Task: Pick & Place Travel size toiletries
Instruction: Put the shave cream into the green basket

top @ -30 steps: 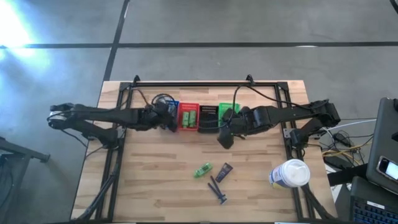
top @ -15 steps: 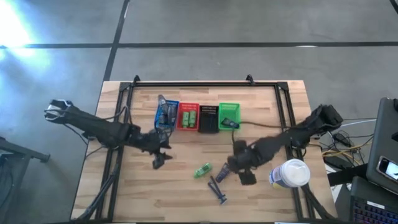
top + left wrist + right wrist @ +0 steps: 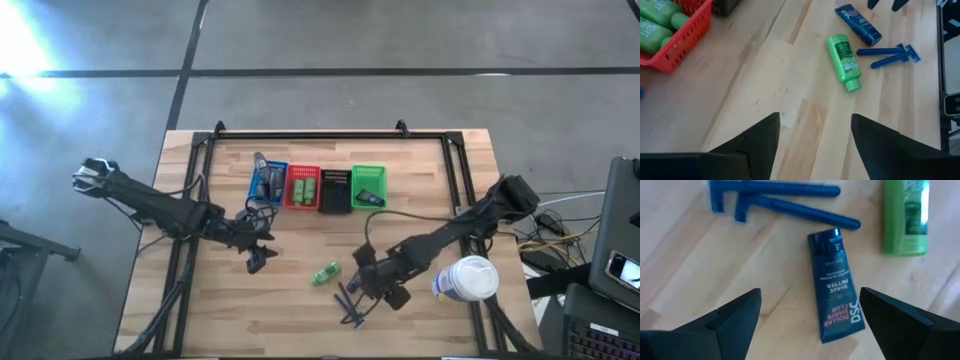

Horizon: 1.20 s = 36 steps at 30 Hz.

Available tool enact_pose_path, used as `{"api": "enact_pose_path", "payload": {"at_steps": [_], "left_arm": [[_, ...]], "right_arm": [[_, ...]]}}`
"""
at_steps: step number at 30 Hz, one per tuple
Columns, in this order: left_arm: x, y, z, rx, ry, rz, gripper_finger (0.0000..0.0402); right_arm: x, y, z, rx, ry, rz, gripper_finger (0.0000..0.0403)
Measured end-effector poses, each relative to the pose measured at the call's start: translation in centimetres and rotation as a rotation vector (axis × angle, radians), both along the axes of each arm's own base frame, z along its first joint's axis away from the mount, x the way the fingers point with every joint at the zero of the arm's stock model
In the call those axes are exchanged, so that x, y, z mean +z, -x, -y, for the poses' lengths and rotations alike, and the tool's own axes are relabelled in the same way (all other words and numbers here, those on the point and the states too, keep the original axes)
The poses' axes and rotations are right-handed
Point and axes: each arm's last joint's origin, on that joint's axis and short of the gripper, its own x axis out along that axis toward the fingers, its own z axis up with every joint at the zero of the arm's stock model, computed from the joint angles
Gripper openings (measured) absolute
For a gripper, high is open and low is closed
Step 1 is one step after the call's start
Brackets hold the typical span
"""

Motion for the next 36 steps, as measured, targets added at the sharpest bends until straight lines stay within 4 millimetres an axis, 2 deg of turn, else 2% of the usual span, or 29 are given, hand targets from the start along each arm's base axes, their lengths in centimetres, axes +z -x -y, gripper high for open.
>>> {"api": "enact_pose_path", "payload": {"at_steps": [7,11,17,22,29,33,36], "left_arm": [[0.0,0.0,-0.1,0.028,-0.004,0.005,0.025],[0.0,0.0,-0.1,0.046,-0.019,0.01,0.025],[0.1,-0.1,-0.2,0.073,-0.033,0.019,0.025],[0.1,-0.1,-0.2,0.086,-0.02,0.018,0.025],[0.1,-0.1,-0.2,0.088,-0.017,0.019,0.025],[0.1,-0.1,-0.2,0.088,-0.016,0.019,0.025],[0.1,-0.1,-0.2,0.088,-0.016,0.02,0.025]], "right_arm": [[-1.1,-2.4,-0.5,-0.008,0.03,-0.004,0.0327],[-2.2,-3.5,-0.7,0.036,-0.029,-0.062,0.0312],[-3.7,-4.9,-0.3,-0.025,-0.056,-0.153,0.0279],[-4.1,-5.6,-0.1,0.015,-0.019,-0.189,0.024],[-3.9,-5.5,0.3,0.037,-0.004,-0.196,0.0169],[-3.2,-5.1,1.4,-0.087,-0.007,-0.244,0.0119],[-1.2,-4.9,2.3,-0.213,-0.046,-0.219,0.0116]]}}
